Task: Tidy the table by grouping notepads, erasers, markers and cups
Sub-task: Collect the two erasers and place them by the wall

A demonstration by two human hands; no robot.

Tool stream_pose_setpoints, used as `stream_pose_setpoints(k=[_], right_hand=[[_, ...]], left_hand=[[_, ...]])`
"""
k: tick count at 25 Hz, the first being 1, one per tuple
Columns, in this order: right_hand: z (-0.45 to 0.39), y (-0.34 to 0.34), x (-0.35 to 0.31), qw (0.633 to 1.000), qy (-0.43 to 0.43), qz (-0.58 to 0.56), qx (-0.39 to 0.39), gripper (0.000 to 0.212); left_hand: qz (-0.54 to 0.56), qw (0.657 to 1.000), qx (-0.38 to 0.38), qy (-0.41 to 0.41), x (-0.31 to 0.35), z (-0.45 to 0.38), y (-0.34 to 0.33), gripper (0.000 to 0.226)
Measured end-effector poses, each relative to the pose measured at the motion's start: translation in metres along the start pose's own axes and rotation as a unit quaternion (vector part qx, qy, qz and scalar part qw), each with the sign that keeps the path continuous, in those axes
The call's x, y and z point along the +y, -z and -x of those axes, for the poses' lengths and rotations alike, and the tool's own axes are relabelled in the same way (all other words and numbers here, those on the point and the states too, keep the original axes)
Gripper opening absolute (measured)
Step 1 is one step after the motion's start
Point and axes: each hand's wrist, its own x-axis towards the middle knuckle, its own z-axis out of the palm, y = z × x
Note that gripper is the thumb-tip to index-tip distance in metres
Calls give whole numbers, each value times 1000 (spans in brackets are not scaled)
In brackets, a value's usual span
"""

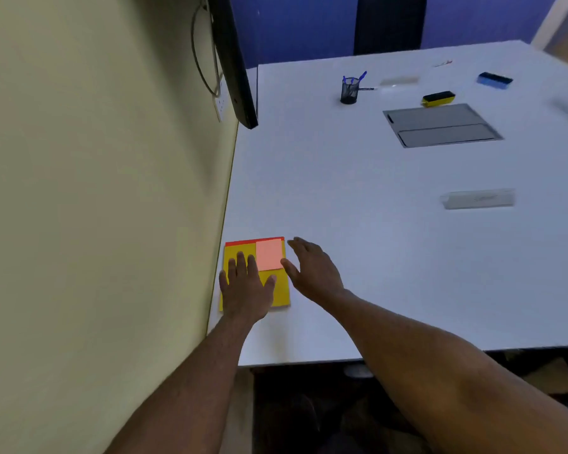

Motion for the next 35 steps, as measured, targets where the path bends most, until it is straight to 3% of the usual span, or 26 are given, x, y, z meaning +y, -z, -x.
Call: stream_pose_setpoints(k=[5, 8, 12, 18, 21, 23, 26, 28, 32, 35], right_hand=[[50, 103, -12, 989, 41, 138, 45, 67], [83, 169, 2, 983, 13, 165, 77, 69], [165, 267, 42, 960, -68, 202, 181, 68], [254, 347, 95, 937, -142, 195, 251, 66], [325, 385, 149, 914, -184, 209, 295, 67], [370, 407, 182, 903, -202, 199, 322, 67], [454, 450, 248, 880, -241, 201, 357, 69], [498, 472, 288, 873, -266, 209, 351, 71], [619, 513, 384, 843, -356, 219, 338, 72], [674, 524, 430, 827, -401, 208, 334, 73]], left_hand=[[29, 991, 100, -83, 57, 43, 63, 72], [49, 985, 120, -113, 104, 69, 95, 73], [71, 964, 136, -217, 202, 129, 131, 72], [102, 925, 178, -319, 321, 198, 137, 70], [103, 910, 150, -373, 405, 248, 121, 71], [99, 890, 178, -407, 451, 277, 103, 73], [99, 850, 163, -491, 548, 340, 63, 77], [110, 838, 164, -509, 596, 376, 35, 80], [92, 821, 94, -555, 711, 467, -33, 81], [80, 815, 55, -571, 752, 498, -65, 80]])
